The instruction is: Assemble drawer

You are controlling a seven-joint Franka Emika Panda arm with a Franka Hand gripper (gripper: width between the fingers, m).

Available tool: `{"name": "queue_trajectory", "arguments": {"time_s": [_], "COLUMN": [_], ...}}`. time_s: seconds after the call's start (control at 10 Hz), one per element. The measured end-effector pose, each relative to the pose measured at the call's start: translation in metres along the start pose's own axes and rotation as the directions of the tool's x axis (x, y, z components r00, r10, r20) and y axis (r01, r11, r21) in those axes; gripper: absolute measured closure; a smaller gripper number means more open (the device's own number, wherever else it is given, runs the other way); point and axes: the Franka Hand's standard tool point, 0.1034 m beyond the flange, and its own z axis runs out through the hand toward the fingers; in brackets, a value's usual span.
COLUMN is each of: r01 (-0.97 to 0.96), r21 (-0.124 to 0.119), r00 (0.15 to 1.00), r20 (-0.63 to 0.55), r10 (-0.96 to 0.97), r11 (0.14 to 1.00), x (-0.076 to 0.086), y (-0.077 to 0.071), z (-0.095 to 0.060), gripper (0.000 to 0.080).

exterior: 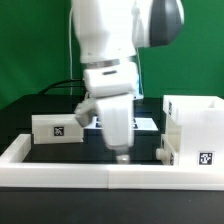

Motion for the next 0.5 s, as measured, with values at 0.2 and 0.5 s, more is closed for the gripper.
{"name": "queue_trajectory", "arguments": {"time_s": [0.2,0.5], "r01": [-0.063,-0.112], "r21": [-0.016,-0.036], "r00": [0.998,0.993], "r20": [0.011,0.035], "r10": [0.063,0.113], "r11": [0.998,0.993], "x": [-0.019,-0.036], "y": [-0.015,-0.048], "z": [-0.009,-0.025], "gripper": [0.0150,0.0150]}}
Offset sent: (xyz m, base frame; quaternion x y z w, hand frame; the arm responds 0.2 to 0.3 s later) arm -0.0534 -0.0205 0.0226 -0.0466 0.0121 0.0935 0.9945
